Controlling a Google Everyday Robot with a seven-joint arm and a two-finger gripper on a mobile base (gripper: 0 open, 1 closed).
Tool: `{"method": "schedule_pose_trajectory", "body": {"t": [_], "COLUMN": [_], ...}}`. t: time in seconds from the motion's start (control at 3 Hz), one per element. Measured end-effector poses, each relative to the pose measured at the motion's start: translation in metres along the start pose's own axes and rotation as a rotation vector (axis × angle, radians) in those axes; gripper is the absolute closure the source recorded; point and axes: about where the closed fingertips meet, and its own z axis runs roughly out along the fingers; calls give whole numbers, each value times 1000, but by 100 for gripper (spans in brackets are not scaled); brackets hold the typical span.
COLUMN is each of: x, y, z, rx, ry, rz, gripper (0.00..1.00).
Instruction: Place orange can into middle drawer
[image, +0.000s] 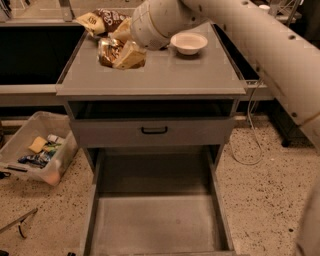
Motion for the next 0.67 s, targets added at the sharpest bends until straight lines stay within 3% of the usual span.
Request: {"method": "schedule_pose_trajectory", "body": {"t": [0.33,0.67], "x": [-12,5], "y": [36,86], "z": [-1,43], "rx": [69,76], "ry": [-86,-127], "rz": [20,94], "gripper": [100,100]}}
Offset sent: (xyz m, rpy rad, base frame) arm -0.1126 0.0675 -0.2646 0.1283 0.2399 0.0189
